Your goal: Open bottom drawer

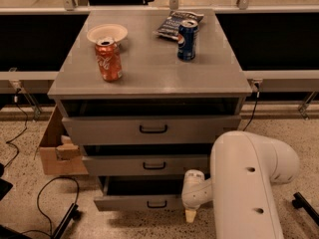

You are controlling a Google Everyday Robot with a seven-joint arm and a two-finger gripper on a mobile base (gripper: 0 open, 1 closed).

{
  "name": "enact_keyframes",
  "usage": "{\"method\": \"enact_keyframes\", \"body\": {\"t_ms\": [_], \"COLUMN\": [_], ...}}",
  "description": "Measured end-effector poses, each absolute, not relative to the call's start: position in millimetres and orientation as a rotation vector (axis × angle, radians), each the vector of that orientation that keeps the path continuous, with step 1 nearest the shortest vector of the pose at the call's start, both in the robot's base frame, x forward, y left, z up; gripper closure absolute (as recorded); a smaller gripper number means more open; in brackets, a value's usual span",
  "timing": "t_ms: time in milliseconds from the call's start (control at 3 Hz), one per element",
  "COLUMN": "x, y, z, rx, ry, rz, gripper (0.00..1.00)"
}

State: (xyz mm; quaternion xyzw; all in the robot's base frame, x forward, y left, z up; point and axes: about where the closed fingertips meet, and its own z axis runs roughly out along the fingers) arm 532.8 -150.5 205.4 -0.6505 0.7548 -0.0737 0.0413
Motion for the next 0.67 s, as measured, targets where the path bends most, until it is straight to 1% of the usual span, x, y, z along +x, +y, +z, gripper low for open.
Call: {"method": "enact_keyframes", "body": {"t_ms": [333,667], "x": [524.4,495.3], "y": [-163.6,-193.1], "z": [197.9,200.4], "rx": [-1.963,-1.875], "ry": [2.357,2.432], "rz": [-0.211,-0.198], "gripper": [0.41,0.64]}}
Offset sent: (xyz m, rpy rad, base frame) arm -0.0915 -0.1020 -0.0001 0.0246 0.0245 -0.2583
